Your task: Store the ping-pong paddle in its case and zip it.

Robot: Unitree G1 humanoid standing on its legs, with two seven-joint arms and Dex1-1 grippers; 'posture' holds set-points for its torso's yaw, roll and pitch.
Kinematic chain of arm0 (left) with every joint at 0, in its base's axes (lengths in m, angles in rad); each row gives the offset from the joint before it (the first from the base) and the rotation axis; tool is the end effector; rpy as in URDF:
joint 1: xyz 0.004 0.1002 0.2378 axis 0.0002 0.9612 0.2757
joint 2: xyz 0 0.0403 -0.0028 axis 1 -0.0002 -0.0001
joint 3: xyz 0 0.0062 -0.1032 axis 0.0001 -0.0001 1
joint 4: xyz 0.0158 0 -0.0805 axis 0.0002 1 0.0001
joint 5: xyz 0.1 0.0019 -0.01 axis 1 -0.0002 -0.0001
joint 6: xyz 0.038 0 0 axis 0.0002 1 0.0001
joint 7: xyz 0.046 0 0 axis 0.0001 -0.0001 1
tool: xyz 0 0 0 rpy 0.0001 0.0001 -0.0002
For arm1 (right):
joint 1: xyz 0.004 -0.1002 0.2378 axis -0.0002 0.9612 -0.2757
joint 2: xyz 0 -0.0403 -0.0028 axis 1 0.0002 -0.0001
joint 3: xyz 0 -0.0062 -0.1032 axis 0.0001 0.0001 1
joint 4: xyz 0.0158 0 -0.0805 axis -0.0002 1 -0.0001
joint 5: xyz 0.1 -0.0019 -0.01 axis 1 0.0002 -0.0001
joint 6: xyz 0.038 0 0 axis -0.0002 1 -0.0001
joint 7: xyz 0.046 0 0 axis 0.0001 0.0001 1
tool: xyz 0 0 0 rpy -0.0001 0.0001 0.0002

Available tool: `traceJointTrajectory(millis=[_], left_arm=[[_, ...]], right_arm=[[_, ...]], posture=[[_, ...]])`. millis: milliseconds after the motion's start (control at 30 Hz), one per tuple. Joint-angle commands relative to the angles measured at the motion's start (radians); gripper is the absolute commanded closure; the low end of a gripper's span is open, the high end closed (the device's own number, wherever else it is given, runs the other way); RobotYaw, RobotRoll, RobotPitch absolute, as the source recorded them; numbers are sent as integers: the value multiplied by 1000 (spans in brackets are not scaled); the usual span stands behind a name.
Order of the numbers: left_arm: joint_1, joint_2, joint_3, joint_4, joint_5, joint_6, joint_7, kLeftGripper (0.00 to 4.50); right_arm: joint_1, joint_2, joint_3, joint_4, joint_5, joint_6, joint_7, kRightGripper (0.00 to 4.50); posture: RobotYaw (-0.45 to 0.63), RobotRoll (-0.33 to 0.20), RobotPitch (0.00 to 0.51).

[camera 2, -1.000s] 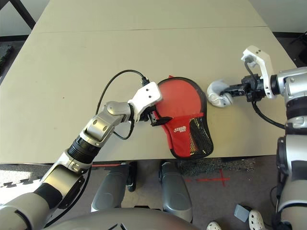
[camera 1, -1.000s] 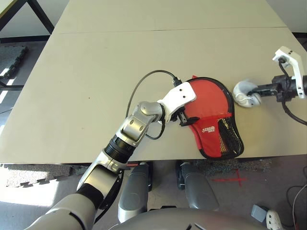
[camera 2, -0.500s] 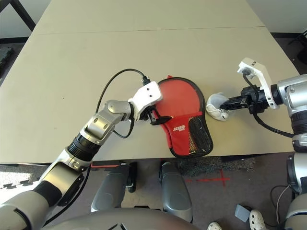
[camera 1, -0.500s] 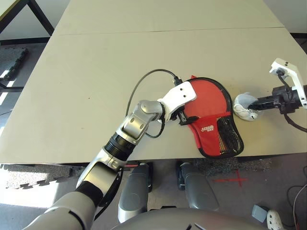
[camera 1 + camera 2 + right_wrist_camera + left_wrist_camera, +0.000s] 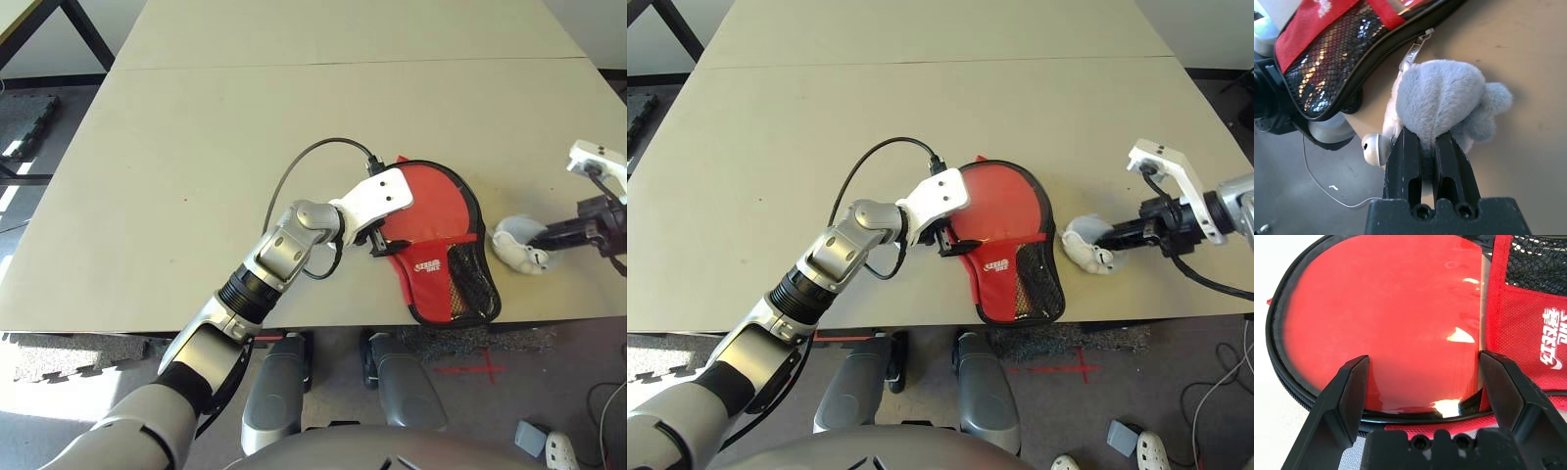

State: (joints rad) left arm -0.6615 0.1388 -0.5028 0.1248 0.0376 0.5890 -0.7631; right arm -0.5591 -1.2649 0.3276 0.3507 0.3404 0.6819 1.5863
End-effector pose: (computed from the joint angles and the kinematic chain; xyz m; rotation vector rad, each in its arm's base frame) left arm 0.2819 0.0516 0.1312 0.4791 0.2719 -1.1983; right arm 0.2483 -0.3579 0.2092 -0.2148 1.0358 0.9886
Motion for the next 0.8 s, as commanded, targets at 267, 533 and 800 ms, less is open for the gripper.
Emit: traceJointTrajectory(millis=[267, 533, 800], left_arm=[[41, 16, -66, 99, 46, 59, 9, 0], [41, 13, -41, 87, 29, 58, 12, 0], [1, 29, 116, 4, -75, 71, -17, 0]], right_arm=[[161, -157, 133, -219, 188, -16, 28, 4500], [200, -133, 78, -200, 152, -30, 28, 4151], [71, -107, 14, -66, 197, -3, 28, 1182]], posture=[[-107, 0, 222], [-100, 0, 222], [-105, 0, 209]])
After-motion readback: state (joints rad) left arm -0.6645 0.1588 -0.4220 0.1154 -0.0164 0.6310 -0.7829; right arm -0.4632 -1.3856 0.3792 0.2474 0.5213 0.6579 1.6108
